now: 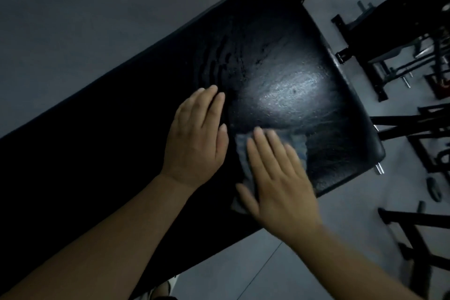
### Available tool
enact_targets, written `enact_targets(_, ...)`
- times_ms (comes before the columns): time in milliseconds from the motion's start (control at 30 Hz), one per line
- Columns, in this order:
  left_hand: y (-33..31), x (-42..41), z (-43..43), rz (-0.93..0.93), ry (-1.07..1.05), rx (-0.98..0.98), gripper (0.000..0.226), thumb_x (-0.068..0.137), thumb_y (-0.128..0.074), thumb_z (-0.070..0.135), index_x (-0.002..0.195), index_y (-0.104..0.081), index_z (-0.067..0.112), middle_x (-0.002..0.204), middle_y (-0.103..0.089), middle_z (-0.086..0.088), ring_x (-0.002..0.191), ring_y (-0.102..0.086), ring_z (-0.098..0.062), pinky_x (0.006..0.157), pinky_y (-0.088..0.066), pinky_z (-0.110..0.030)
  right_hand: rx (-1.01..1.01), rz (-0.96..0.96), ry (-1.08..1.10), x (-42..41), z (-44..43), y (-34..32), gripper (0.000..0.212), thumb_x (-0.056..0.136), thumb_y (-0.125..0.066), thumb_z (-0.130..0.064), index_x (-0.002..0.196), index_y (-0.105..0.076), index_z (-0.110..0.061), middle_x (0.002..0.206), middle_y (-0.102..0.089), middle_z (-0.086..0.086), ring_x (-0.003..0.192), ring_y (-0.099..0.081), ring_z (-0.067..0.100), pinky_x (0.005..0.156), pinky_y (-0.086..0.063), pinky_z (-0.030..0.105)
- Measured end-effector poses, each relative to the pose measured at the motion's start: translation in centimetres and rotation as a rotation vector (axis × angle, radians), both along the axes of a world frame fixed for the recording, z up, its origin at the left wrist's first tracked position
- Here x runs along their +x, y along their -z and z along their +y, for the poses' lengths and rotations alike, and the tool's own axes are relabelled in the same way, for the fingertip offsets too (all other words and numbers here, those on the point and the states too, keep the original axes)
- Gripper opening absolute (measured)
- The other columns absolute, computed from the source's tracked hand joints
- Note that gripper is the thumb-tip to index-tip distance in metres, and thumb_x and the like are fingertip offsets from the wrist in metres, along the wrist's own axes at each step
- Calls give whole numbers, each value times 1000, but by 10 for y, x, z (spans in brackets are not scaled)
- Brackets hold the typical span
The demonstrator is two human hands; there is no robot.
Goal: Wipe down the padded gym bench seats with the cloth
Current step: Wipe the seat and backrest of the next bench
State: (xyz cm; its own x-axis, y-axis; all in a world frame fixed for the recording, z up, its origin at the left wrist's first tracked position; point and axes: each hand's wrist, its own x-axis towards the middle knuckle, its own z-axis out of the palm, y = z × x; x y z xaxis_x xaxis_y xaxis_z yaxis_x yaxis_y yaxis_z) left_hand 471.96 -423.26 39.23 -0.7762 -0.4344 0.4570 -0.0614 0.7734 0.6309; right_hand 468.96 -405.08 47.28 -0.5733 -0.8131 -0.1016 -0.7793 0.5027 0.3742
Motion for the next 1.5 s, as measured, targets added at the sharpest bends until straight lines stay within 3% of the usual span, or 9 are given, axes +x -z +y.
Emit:
enact_targets(100, 10, 14, -19, -49, 55, -92, 51, 102, -43, 28, 148, -44, 7, 157, -37, -12, 146, -32, -30, 116, -29, -49, -33, 52, 26, -40, 5, -23, 78, 97, -38, -55, 155, -29, -4, 164, -20, 14, 153, -16, 30, 121, -23, 50)
enact_targets(200, 23, 25, -31, -66, 75, -140, 52, 102, -42, 30, 149, -43, 9, 159, -34, -10, 148, -30, -27, 117, -28, -49, -138, 163, 264, -72, -71, -27, 88, 98, -25, -68, 159, -11, -7, 167, -5, 15, 154, -2, 29, 125, -9, 48)
enact_targets(433, 25, 27, -33, -20, 60, -98, 51, 99, -43, 24, 146, -47, 6, 156, -38, -11, 145, -34, -28, 116, -30, -49, 120, -72, -263, -20, -11, -7, 74, 93, -48, -56, 153, -37, -15, 164, -23, 14, 152, -20, 33, 118, -26, 52)
enact_targets(633, 25, 28, -28, -41, 63, -55, 54, 98, -43, 25, 147, -44, 6, 157, -37, -9, 147, -31, -26, 119, -28, -47, -101, 189, 170, -96, -114, -27, 74, 100, -21, -57, 161, -9, -17, 167, -1, 13, 154, 2, 31, 124, -7, 49)
enact_targets(833, 21, 25, -38, -32, 17, -25, 56, 95, -48, 28, 145, -46, 1, 154, -40, -13, 145, -34, -29, 116, -32, -47, 120, -30, -249, -66, -62, -22, 71, 94, -44, -50, 156, -33, -17, 165, -23, 10, 152, -18, 30, 121, -21, 53)
enact_targets(1000, 19, 9, -59, -91, -105, 12, 57, 97, -44, 33, 146, -44, 4, 156, -38, -11, 147, -30, -27, 119, -27, -46, -123, 182, 123, -130, -160, -33, 72, 99, -23, -56, 161, -10, -20, 168, -3, 9, 154, 1, 28, 125, -5, 47)
enact_targets(1200, 21, 5, -61, -59, -124, 2, 55, 98, -44, 29, 146, -44, 2, 155, -39, -12, 146, -31, -28, 118, -29, -48, 168, 12, -311, -101, -98, -31, 70, 97, -33, -52, 158, -27, -17, 165, -18, 10, 153, -14, 29, 121, -20, 51)
enact_targets(1400, 22, 3, -62, -66, -132, 10, 57, 96, -43, 30, 147, -44, 5, 156, -38, -10, 147, -30, -26, 120, -26, -44, -96, 183, 42, -154, -181, -42, 70, 99, -21, -56, 160, -14, -23, 167, -8, 9, 154, -3, 30, 124, -7, 47)
enact_targets(1500, 24, 4, -61, -58, -131, 17, 56, 96, -43, 29, 147, -44, 4, 155, -40, -10, 146, -31, -26, 119, -27, -43, 37, 86, -189, -113, -161, -15, 69, 99, -30, -51, 159, -20, -18, 167, -12, 11, 154, -7, 32, 124, -10, 48)
